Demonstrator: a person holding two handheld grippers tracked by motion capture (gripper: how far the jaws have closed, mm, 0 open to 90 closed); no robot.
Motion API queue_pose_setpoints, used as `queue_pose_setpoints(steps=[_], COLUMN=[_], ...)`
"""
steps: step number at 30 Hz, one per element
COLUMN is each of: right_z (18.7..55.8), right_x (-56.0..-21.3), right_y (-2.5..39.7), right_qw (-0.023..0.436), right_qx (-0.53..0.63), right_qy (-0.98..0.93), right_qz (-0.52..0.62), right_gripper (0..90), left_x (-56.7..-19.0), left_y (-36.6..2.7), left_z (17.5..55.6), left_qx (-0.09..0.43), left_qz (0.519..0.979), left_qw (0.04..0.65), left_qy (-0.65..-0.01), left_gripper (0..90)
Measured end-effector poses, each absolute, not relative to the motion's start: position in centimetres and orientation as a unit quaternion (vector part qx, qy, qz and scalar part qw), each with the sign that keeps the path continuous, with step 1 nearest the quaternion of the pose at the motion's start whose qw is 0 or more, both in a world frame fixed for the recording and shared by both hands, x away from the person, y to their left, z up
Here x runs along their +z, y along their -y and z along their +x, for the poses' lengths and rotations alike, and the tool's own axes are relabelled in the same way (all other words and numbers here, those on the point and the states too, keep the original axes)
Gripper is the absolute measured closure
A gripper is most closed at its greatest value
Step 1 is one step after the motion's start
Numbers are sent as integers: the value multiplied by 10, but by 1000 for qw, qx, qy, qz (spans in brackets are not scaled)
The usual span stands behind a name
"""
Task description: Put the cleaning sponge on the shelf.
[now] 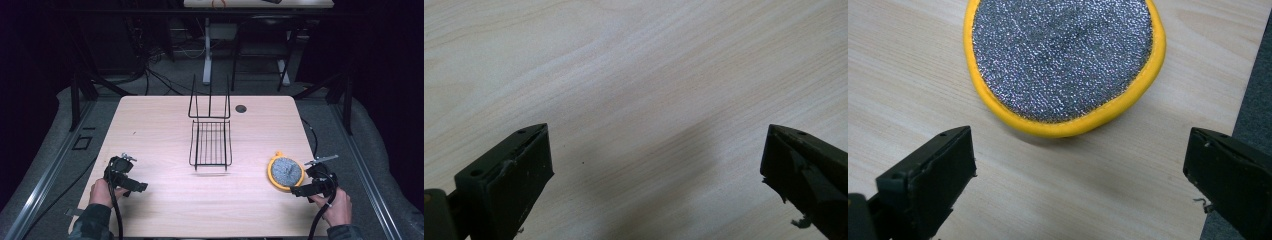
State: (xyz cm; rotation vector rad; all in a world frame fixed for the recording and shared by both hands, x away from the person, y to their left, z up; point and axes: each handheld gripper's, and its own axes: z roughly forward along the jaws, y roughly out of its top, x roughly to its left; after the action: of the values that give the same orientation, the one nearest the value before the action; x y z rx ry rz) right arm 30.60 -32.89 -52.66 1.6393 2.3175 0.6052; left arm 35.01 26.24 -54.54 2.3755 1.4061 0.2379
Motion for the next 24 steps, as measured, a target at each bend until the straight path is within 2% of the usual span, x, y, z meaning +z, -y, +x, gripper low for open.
queue_pose_setpoints(steps=[10, 24], right_z=[312, 330], right_x=[-522, -513], right_y=[326, 317], right_qw=[137, 115], right_qx=[207, 216], right_qy=[-797, -808], right_qz=[550, 537], right_gripper=[0, 0], left_x=[-546, -547], left_y=[-264, -260], left_z=[348, 350], left_qx=[85, 80], left_qz=[840, 844], left_qw=[184, 184], left_qy=[-504, -497], left_gripper=[3, 3])
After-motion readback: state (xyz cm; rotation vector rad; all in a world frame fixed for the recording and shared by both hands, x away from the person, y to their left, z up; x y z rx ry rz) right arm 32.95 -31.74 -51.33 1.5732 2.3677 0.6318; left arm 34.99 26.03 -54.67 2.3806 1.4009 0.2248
